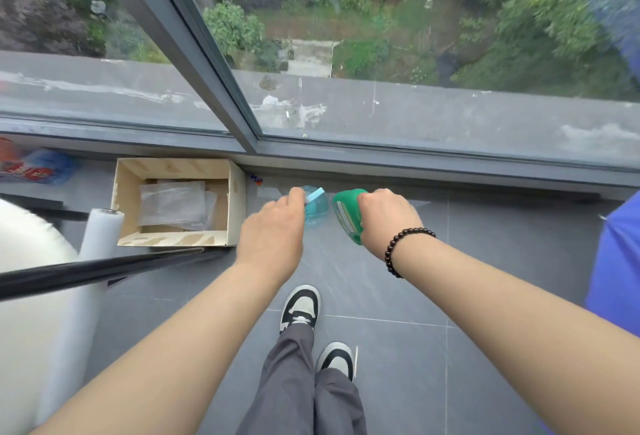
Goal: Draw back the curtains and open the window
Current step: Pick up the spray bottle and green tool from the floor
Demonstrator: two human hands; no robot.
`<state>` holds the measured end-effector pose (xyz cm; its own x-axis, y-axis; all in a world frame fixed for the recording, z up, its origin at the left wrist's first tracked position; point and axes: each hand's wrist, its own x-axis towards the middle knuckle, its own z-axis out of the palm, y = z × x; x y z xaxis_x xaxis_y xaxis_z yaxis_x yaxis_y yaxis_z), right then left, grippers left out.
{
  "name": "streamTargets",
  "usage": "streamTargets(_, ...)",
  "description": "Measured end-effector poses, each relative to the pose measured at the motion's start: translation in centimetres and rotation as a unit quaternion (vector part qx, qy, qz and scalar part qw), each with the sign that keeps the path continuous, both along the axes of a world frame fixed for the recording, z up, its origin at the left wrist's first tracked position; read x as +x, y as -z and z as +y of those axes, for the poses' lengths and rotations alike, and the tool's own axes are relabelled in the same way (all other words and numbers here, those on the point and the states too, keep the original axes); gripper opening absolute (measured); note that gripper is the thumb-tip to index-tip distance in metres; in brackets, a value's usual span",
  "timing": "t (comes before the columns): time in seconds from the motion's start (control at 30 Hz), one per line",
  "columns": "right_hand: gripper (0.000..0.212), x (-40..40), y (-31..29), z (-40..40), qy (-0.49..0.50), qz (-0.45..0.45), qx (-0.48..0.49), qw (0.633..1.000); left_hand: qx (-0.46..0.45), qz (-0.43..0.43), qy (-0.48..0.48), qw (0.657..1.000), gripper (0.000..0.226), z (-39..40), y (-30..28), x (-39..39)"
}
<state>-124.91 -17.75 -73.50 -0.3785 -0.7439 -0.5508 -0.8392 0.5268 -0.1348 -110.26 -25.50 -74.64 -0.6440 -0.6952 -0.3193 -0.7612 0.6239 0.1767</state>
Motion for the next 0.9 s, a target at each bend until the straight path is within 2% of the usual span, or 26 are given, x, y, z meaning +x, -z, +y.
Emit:
streamTargets(0.2,0.021,-0.6,-7.6,0.4,-0.044,0.014,-0.013,0.999,-0.007,0.053,0.002,0.999,0.030,-0.7,-6.5,1.4)
streamTargets(0.5,0.021,-0.3,-22.1,0.1,-0.092,0.045,-0.037,0.994,-0.047,0.095,0.059,0.993,0.036,-1.7,-20.4,3.3)
streamTargets(0.9,0.023,3.3,-37.2,-3.6,-0.162,0.075,-0.092,0.980,-0.097,0.033,0.059,0.993,0.042,-4.2,-34.0,8.9)
